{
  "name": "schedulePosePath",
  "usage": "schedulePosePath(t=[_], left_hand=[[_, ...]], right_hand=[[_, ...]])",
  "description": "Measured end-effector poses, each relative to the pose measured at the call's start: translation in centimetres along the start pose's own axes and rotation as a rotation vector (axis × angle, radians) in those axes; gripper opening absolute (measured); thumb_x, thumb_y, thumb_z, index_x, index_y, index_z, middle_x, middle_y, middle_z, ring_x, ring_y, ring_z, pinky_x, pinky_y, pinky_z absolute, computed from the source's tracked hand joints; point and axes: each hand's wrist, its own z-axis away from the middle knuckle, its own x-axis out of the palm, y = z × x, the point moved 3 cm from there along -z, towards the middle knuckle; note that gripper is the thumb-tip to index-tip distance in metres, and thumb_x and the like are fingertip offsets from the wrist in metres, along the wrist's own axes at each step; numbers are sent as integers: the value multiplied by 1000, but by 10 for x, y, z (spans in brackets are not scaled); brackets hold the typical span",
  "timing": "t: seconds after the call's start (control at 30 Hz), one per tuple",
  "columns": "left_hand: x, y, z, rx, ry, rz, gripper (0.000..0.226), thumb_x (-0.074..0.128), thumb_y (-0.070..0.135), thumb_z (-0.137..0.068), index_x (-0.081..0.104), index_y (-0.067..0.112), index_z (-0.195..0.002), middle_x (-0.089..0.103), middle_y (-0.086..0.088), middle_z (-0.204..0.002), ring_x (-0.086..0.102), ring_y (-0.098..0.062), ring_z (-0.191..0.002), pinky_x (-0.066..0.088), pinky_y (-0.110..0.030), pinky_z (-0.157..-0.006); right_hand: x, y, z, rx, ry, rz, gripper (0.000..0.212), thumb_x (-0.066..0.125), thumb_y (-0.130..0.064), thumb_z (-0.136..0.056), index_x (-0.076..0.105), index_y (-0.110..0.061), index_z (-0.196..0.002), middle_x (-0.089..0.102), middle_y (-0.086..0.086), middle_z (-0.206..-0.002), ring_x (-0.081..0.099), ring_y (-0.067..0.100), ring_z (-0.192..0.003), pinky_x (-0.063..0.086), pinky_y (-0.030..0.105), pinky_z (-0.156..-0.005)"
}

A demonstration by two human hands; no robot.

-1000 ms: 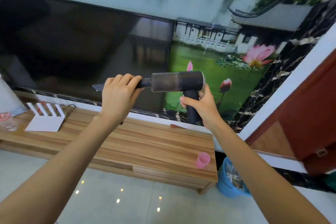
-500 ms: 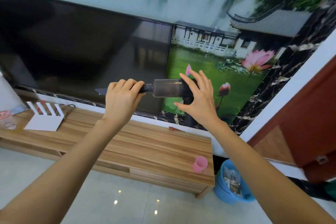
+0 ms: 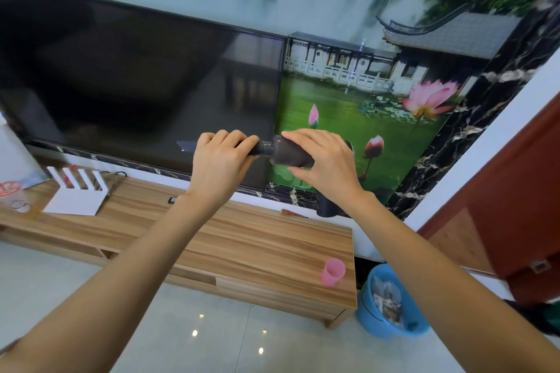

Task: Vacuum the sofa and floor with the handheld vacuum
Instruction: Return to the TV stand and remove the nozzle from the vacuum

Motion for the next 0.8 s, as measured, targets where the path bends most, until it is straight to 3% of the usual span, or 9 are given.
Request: schedulePosePath(t=[0.23,0.47,0.8], left_hand=[[10,-1,4,-151,-125,129,20,63,32,-83,70,20,-97,66,2,-82,56,-26,-66,30,-34,-66],[13,-4,3,-118,-159,129,28,50,38,-88,68,19,-99,66,3,-83,55,-25,-66,26,-33,-67],[20,-3,1,-95,-188,142,29,47,36,-89,67,18,-100,66,4,-83,55,-25,-66,26,-32,-68]], right_hand=[[3,7,-1,16,-38,-4,57,80,-24,-62,68,-25,-118,71,-7,-111,66,20,-101,48,37,-85],[5,11,-2,-9,-35,-23,58,82,-23,-62,68,-24,-118,72,-6,-109,68,22,-98,52,39,-80],[5,18,-1,-18,-15,-18,58,79,-23,-60,69,-24,-117,73,-6,-108,68,21,-97,52,38,-79]])
